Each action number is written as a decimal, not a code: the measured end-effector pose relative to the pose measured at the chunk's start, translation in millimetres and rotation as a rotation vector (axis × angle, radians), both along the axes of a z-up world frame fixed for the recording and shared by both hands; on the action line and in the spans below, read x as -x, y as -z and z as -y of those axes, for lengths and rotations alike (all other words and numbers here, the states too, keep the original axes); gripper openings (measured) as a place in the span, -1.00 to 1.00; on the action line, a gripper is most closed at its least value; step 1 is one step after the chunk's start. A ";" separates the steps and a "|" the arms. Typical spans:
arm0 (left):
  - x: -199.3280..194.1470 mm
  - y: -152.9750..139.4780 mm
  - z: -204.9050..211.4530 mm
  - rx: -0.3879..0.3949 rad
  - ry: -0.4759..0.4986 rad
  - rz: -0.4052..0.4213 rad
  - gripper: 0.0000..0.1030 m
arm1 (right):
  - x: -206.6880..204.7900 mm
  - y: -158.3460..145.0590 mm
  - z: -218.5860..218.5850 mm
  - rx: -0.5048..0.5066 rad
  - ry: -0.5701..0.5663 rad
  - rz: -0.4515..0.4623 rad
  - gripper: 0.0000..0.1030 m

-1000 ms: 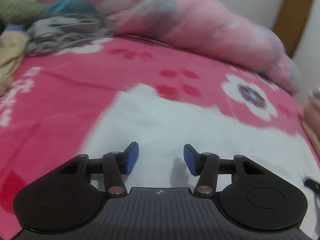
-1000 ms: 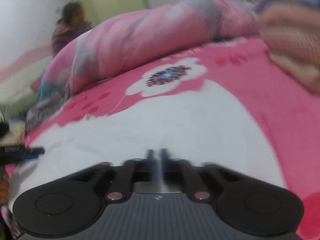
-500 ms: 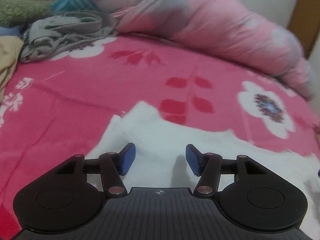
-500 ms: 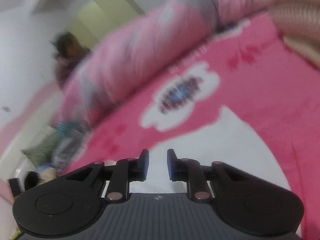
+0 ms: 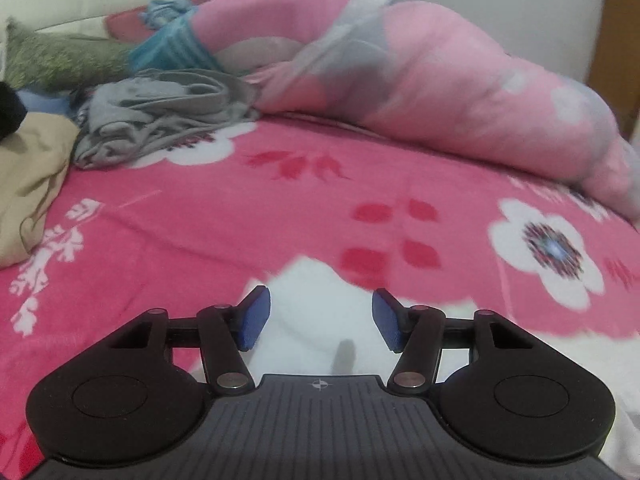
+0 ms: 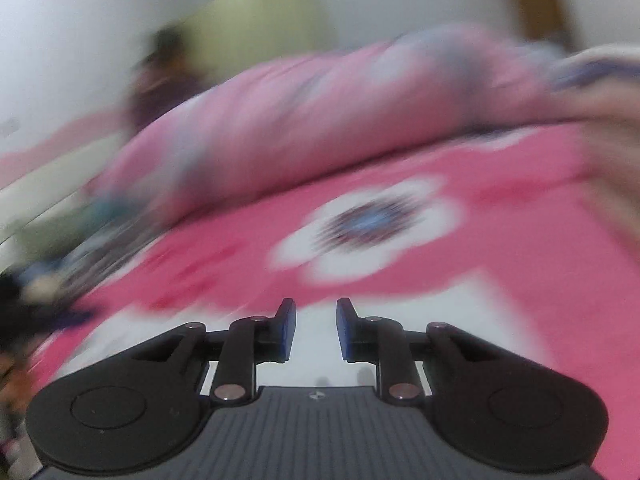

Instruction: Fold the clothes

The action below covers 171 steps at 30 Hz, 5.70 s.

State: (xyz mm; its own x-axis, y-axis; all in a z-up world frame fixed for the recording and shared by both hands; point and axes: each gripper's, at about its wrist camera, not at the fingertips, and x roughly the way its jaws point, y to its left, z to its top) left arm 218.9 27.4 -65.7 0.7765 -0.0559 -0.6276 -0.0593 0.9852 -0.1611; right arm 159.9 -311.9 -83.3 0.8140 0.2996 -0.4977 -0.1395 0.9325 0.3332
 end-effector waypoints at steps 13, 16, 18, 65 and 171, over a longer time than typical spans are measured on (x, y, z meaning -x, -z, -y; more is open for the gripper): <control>122.1 0.5 40.8 -0.043 0.250 -0.030 0.27 | 89.4 -2.5 -6.4 0.101 0.202 0.021 -0.57; 142.2 11.1 46.6 -0.049 0.263 -0.068 0.28 | 115.2 15.3 -19.1 0.145 0.164 -0.025 -0.60; 150.1 16.8 45.2 -0.047 0.254 -0.091 0.30 | 130.1 23.5 -5.4 0.188 0.293 -0.069 -0.79; 224.6 13.1 21.1 -0.113 0.095 -0.134 0.95 | 236.8 -32.6 -83.1 0.217 0.322 0.001 1.00; 28.3 39.8 -59.1 0.210 0.235 0.061 0.15 | 2.0 -8.1 -51.7 0.252 0.274 -0.217 -0.44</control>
